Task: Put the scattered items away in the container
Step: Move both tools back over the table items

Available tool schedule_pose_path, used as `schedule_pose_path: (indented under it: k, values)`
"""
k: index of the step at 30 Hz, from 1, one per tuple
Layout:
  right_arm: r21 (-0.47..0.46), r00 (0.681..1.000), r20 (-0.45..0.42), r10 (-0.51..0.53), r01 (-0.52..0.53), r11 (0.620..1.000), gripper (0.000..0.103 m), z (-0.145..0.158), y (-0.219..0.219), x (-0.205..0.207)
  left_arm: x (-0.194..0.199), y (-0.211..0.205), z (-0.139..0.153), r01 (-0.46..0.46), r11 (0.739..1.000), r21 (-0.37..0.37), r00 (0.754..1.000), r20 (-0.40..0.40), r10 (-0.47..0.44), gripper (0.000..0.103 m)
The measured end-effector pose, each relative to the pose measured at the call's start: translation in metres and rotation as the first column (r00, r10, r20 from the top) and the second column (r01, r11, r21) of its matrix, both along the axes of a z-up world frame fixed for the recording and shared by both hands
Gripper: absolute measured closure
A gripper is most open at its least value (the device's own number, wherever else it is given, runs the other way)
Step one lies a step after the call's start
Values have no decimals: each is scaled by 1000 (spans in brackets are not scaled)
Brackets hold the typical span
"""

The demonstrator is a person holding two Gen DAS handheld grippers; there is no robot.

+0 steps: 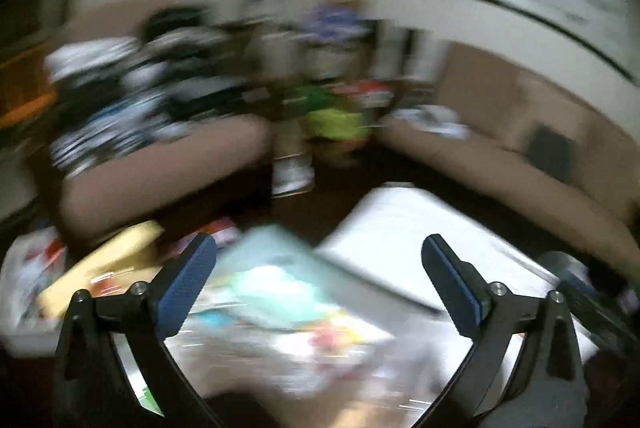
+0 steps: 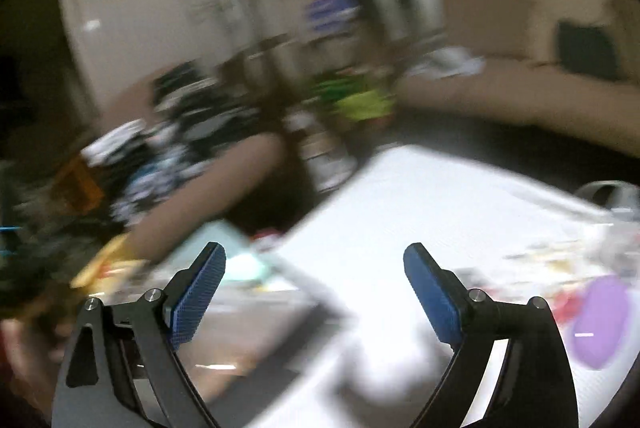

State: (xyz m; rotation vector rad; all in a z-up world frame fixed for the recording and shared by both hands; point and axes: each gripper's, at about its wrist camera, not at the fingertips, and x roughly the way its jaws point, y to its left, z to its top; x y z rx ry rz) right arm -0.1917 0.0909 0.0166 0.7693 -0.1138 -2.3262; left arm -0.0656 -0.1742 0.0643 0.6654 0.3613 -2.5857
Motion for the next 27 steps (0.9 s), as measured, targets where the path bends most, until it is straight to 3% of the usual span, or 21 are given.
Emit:
schedule_pose_path:
  k: [2,5,6,11,15,19,23,25,27]
  values:
    - [38,995,-64,-73,75,996,10,-10,33,-6,-15,39,4,189,982,-17,981,-40,-189,0]
    - [109,985,-116,-127,140,984,10,-30,70,-10,-41,66,-6,365,928,78,931,-29,-364,0]
    - [131,983,-113,-144,159,979,10,-38,84,-15,-46,73,-9,386,918,92,922,-25,-385,0]
    - [217,982,-70,-174,185,959,10,-41,131,-35,-85,119,-33,427,902,65,899,74,-431,0]
    - [263,983,-93,-159,178,948,10,-38,147,-39,-126,156,-79,461,884,79,869,163,-468,0]
    - [278,986,-88,-143,162,947,10,-40,151,-40,-156,181,-130,514,853,91,839,156,-522,0]
    - [315,986,-79,-145,163,935,10,-46,153,-42,-189,200,-179,533,845,54,826,184,-533,1]
    - [308,986,-57,-159,169,936,10,-50,158,-46,-206,205,-202,531,846,45,820,224,-527,14]
    - [293,985,-30,-167,169,941,10,-55,164,-51,-226,209,-217,558,828,55,794,253,-552,31]
